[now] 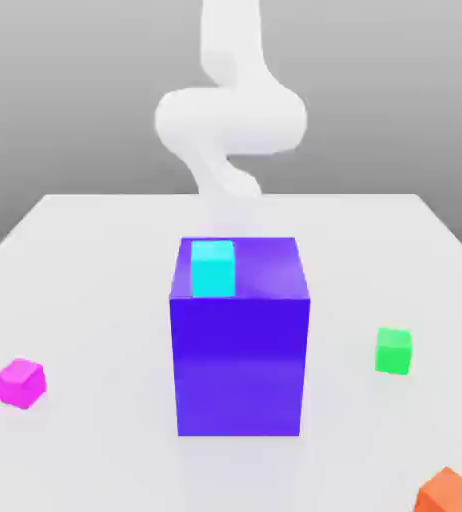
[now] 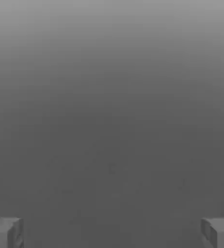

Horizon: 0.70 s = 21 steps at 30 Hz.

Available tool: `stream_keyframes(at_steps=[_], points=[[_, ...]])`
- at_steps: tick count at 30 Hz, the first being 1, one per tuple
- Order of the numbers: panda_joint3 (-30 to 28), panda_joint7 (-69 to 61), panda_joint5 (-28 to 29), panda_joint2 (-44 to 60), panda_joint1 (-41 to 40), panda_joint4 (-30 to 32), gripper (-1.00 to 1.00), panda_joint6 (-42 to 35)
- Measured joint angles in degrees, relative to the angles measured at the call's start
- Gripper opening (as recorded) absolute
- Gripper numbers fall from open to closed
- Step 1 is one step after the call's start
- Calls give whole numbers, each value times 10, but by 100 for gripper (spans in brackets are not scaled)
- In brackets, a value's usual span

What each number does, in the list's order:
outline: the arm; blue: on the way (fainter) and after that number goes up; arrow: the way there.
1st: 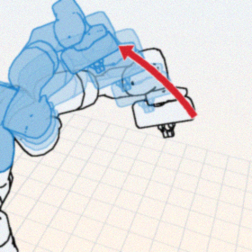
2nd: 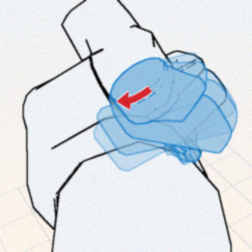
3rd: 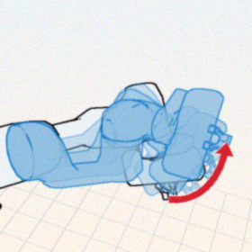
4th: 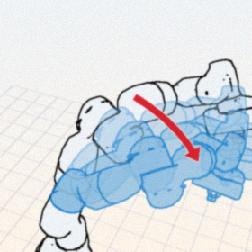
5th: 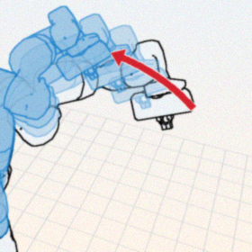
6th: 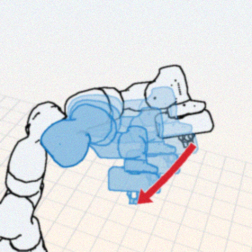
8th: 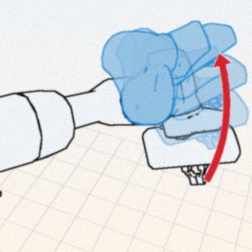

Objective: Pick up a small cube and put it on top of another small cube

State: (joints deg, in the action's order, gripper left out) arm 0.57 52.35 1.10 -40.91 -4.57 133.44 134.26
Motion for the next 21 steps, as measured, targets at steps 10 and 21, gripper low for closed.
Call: stream_keyframes(at_steps=[10, 21], points=[[0, 262, 44, 199, -168, 67, 0, 99], [-61, 503, 32, 413, -300, 140, 0, 209]])
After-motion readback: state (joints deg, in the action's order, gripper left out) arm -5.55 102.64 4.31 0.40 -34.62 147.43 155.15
